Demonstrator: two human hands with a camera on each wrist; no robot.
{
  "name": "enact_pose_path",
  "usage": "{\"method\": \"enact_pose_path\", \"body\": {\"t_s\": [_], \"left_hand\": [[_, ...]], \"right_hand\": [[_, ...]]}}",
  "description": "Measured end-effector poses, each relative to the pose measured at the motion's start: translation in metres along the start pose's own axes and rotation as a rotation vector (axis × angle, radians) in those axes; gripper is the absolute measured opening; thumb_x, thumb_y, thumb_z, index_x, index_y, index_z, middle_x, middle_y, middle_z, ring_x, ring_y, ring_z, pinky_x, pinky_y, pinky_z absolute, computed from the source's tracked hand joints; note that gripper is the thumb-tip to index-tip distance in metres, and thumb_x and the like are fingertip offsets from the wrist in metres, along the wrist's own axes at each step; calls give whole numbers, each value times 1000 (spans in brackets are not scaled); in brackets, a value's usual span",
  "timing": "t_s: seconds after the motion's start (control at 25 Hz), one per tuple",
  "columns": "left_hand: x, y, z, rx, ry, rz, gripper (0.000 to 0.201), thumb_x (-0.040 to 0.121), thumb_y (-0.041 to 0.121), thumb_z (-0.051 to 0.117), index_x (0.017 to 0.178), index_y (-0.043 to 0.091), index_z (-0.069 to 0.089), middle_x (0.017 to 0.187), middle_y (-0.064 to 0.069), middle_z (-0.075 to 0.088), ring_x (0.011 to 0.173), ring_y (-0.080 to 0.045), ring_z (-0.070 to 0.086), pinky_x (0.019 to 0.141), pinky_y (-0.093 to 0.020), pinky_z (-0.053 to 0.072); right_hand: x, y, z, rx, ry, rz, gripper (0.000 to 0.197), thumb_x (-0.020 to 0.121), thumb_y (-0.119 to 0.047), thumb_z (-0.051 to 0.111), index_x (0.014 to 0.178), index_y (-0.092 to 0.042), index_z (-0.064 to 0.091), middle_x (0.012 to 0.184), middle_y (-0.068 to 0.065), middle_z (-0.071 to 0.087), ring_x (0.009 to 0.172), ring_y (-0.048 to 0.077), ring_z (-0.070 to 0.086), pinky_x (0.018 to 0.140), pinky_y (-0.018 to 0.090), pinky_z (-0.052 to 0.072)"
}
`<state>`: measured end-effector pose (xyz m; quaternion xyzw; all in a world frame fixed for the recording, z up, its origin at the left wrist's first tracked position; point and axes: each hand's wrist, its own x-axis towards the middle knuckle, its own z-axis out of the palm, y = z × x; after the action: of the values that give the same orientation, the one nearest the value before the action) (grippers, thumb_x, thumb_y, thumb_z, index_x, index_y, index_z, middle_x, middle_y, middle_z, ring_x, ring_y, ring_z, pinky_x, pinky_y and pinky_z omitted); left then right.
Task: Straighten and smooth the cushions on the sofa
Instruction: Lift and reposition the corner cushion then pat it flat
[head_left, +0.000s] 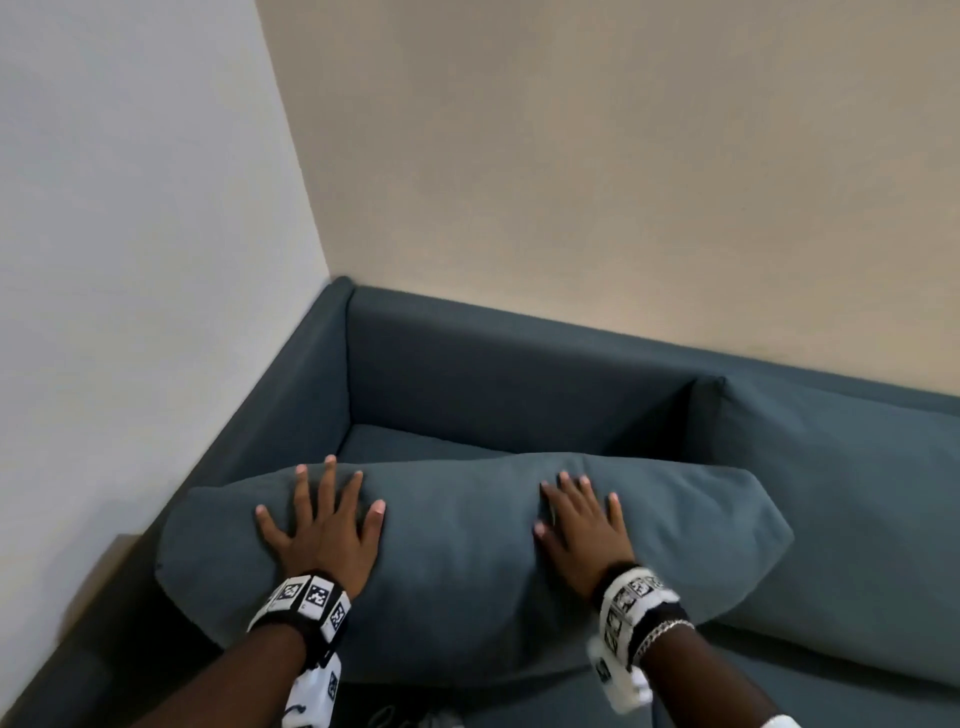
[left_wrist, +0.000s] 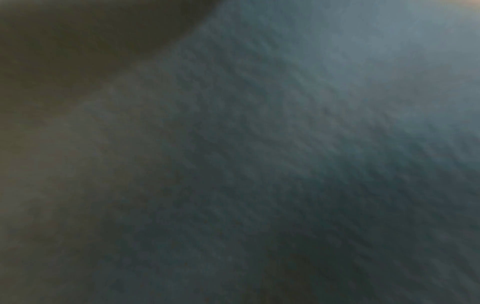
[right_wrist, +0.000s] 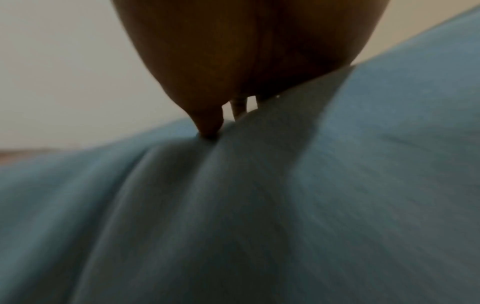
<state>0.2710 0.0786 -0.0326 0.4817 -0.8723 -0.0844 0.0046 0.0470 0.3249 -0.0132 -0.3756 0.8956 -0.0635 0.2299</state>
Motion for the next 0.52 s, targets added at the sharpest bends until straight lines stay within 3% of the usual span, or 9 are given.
{"method": "enact_pose_path", "body": {"t_s": [0.08, 0.12, 0.16, 0.2, 0.24, 0.36, 0.4, 0.44, 0.52], "left_hand": [[-5, 8, 3, -54, 54, 14, 74, 93, 68, 8, 155, 38, 35, 170, 11, 12, 157, -19, 2, 117, -68, 1], [-8, 14, 2, -80, 28, 52, 78, 91, 71, 8, 156, 37, 34, 170, 10, 12, 157, -19, 2, 118, -68, 2], [-29, 67, 15, -70, -24, 154, 80, 88, 76, 10, 156, 38, 31, 170, 10, 11, 157, -20, 0, 117, -67, 1], [-31, 69, 17, -68, -31, 191, 82, 87, 80, 13, 156, 40, 28, 170, 10, 10, 157, -20, -1, 116, -67, 0], [-36, 73, 19, -49, -27, 237, 84, 85, 84, 17, 156, 41, 25, 170, 10, 9, 157, -21, 0, 115, -66, -1], [-36, 81, 25, 84, -101, 316, 85, 84, 86, 26, 156, 40, 30, 169, 10, 17, 156, -23, 13, 113, -70, 8], [-37, 79, 27, 108, -115, 324, 85, 85, 85, 28, 155, 38, 35, 168, 9, 23, 154, -24, 20, 112, -71, 13], [-40, 80, 28, 125, -112, 325, 84, 85, 84, 29, 154, 36, 38, 166, 8, 28, 152, -24, 25, 111, -71, 16], [-41, 80, 33, 131, -95, 318, 84, 86, 82, 26, 154, 35, 40, 164, 8, 33, 151, -24, 29, 112, -71, 17]], "right_hand": [[-11, -19, -37, 245, 409, -99, 63, 104, -52, 45, 160, -29, 30, 174, -3, 10, 161, 19, 1, 128, 46, -1], [-19, -23, -51, 347, 657, -109, 60, 103, -42, 54, 158, -26, 35, 173, -2, 15, 161, 19, 4, 129, 44, 1], [-55, 27, -55, 397, 876, -33, 60, 103, -37, 56, 158, -23, 37, 173, 1, 17, 161, 20, 6, 129, 41, 1], [-59, 29, -56, 344, 967, -2, 61, 102, -38, 53, 158, -21, 36, 172, 5, 17, 161, 22, 6, 129, 40, 1], [-59, 38, -43, 245, 921, 31, 65, 102, -47, 44, 160, -22, 32, 173, 7, 14, 161, 24, 1, 129, 42, -2], [-39, 66, -6, -28, 129, 94, 105, 78, -87, -15, 165, -34, 8, 175, 0, -4, 154, 16, -21, 129, 53, -6], [-35, 70, -9, -9, 57, 78, 110, 74, -89, -18, 165, -33, 10, 175, 0, -2, 153, 14, -20, 129, 50, -7], [-38, 75, -17, 91, 134, 58, 102, 81, -86, -7, 164, -31, 17, 175, 0, 3, 154, 12, -16, 129, 45, -9], [-57, 79, -46, 255, 569, -26, 73, 98, -65, 27, 161, -28, 31, 173, 0, 14, 159, 15, -5, 127, 37, -7]]}}
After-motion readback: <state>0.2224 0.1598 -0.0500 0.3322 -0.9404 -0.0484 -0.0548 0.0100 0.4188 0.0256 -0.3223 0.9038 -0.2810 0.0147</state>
